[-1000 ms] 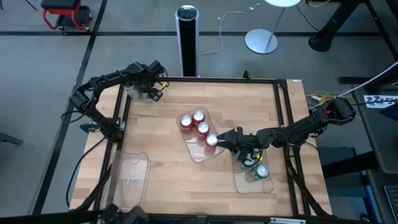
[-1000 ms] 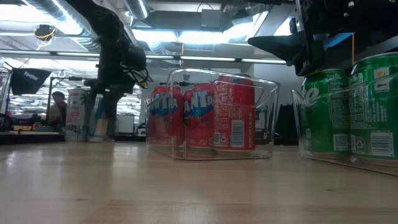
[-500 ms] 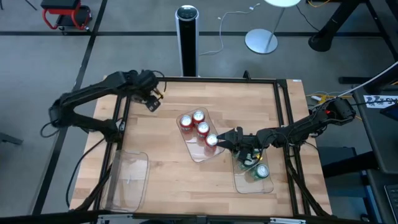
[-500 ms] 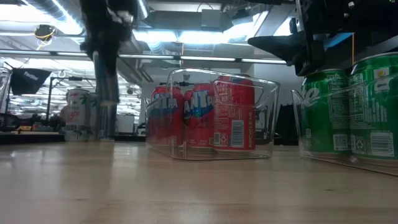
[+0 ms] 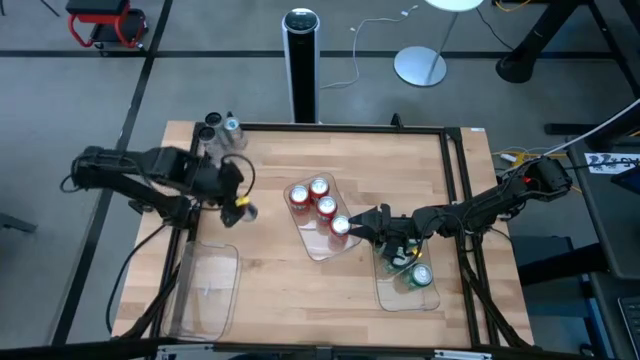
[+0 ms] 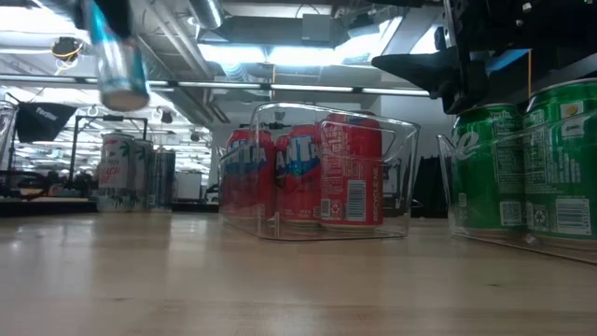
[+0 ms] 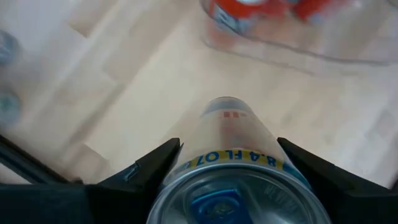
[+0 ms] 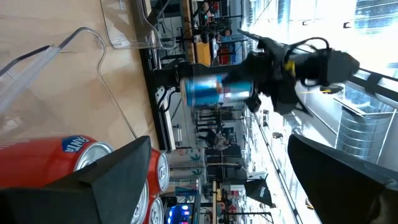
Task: Sort soda cans
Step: Put the bottom blue soda can into the left transparent bin
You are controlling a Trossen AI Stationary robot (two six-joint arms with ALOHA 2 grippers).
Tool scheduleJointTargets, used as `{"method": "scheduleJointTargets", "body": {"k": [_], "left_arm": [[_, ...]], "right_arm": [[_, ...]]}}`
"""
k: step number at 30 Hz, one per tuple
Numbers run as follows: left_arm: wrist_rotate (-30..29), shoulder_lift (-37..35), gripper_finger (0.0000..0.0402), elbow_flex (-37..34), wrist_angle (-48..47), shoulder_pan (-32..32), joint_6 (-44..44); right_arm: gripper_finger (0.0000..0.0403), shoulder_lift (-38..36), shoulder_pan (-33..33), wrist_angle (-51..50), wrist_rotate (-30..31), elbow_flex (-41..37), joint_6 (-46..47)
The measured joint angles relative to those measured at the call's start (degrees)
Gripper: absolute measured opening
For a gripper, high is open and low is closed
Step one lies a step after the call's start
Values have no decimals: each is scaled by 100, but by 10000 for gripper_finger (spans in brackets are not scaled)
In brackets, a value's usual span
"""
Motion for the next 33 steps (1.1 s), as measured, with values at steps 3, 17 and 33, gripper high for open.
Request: {"method": "scheduleJointTargets", "body": {"k": [3, 17, 33], "left_arm": [[-10, 4, 227, 81, -55, -631, -622], [309, 284, 227, 270, -118, -3205, -3864], [191, 1333, 226, -501, -515, -4288, -5232]], "right_arm": [[376, 0, 0, -3, 0, 0, -15], [376, 0, 0, -61, 1, 4, -91], [376, 0, 0, -68, -40, 4, -45]]}}
